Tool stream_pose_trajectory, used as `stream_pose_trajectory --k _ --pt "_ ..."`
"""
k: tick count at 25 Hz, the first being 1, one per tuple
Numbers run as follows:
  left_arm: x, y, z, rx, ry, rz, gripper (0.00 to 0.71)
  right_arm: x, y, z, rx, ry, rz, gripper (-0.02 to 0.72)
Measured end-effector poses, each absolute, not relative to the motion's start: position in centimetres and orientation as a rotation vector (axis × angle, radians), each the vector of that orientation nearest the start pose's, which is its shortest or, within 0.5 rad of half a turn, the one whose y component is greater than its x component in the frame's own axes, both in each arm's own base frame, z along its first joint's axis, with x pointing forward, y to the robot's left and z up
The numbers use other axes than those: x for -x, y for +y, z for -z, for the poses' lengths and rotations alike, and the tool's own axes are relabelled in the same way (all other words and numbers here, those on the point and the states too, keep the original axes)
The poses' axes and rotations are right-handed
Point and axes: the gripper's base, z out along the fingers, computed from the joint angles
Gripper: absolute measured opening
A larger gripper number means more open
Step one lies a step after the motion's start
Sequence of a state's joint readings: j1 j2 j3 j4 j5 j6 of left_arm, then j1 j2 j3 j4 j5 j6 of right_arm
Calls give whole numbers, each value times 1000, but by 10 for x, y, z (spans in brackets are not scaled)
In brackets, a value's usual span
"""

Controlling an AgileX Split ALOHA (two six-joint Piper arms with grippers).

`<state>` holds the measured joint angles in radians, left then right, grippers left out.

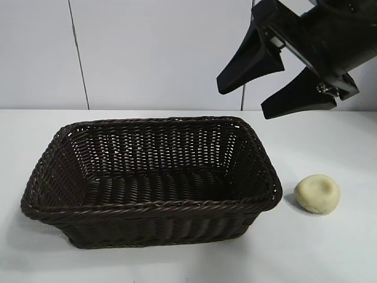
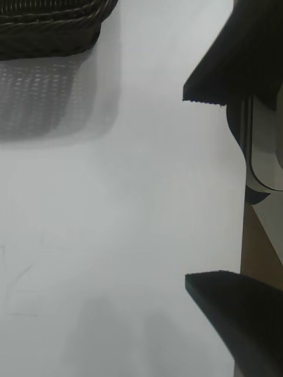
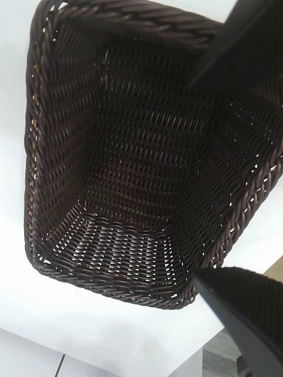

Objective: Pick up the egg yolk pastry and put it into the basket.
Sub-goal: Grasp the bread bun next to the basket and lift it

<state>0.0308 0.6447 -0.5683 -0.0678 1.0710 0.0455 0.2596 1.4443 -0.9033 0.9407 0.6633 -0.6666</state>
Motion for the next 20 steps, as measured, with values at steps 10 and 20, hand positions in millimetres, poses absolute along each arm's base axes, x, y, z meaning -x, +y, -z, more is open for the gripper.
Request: stream_pose_trajectory --k 10,20 --pt "-66 -3 -261 -3 2542 53 568 -266 117 -256 372 2444 -808 579" --pt "-47 -4 -269 -8 2409 46 568 -266 117 -256 375 2446 -808 579"
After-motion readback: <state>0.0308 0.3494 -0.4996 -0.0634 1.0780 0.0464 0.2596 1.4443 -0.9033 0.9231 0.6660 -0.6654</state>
